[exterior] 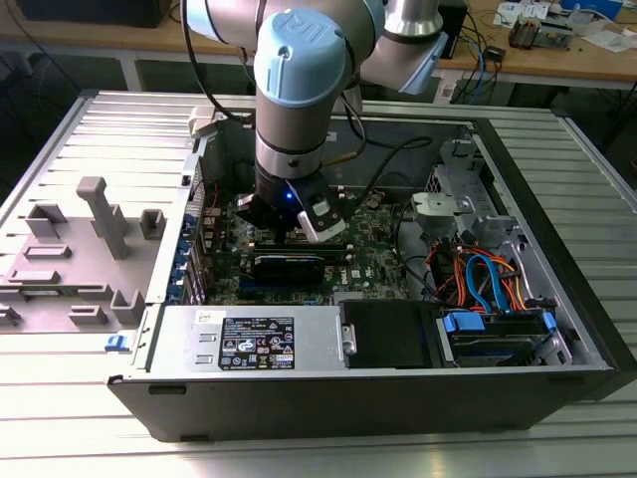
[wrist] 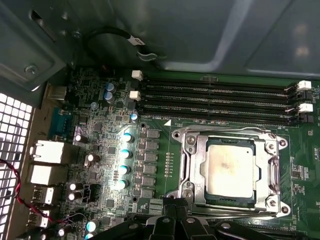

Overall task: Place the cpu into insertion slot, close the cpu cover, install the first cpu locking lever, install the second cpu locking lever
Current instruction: 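Install the second cpu locking lever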

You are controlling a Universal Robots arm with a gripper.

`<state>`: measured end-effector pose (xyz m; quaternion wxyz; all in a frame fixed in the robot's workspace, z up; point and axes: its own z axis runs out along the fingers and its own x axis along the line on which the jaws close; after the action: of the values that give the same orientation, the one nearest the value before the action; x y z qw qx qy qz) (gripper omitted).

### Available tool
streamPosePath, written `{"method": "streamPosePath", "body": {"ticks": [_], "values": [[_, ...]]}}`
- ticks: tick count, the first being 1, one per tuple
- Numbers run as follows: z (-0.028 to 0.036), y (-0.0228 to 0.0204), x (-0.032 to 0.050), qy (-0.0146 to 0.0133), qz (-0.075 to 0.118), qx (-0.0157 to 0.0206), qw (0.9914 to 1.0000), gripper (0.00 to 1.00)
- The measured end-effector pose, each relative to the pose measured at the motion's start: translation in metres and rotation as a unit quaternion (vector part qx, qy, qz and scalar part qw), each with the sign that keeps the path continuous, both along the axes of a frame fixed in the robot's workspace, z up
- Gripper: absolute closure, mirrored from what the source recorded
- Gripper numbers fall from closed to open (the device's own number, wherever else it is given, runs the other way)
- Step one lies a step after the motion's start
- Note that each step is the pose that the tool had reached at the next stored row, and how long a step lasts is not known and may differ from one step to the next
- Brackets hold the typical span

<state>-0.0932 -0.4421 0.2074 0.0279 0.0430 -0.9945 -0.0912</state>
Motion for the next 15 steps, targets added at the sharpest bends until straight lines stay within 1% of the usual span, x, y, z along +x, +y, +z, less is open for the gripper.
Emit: {"method": "streamPosePath", "body": {"ticks": [4,5,9,10,13,15], "values": [[-0.0016,0.0001,0.0000,-0.0001,0.001,0.0063,0.99998,0.89],[-0.0026,0.0001,0.0000,-0.0001,0.002,0.0089,0.99996,0.89],[-0.0051,0.0001,-0.0001,-0.0002,0.003,0.0134,0.99991,0.89],[-0.0065,0.0001,-0.0001,-0.0008,0.003,0.0150,0.99988,0.89],[-0.0080,-0.0002,-0.0006,-0.0007,0.004,0.0153,0.99987,0.89],[-0.0080,-0.0016,-0.0008,-0.0008,0.004,0.0156,0.99987,0.89]]}}
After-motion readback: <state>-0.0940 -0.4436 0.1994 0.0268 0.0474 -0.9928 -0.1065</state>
